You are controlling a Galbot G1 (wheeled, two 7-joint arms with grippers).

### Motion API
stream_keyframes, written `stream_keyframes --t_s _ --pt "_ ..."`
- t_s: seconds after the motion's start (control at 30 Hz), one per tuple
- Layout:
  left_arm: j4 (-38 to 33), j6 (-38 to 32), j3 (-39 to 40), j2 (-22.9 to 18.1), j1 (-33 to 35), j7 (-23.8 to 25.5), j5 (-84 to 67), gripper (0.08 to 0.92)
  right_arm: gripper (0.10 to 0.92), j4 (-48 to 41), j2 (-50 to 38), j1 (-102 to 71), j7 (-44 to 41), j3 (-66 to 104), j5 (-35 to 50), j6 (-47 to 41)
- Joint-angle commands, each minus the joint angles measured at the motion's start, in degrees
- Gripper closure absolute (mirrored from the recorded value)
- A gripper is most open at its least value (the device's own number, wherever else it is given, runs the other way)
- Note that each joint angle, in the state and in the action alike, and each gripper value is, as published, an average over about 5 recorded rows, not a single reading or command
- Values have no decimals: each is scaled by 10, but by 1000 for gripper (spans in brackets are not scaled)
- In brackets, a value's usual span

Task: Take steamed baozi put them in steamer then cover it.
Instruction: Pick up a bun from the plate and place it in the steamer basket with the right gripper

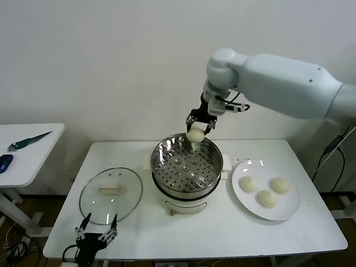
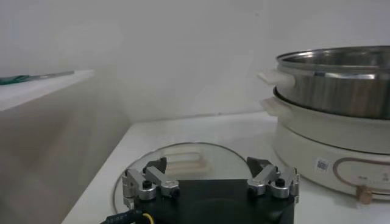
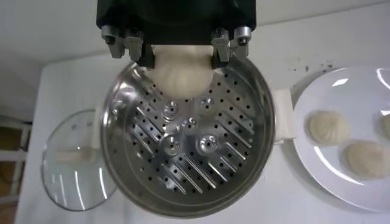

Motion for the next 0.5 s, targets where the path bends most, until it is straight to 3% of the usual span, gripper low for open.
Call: stream_keyframes --t_s 0.03,0.5 --pt "0 -3 2 1 4 -1 3 177 397 -87 40 -129 42 69 -126 29" --pt "3 -6 2 0 -1 -4 -3 177 397 -192 102 -161 59 101 -167 45"
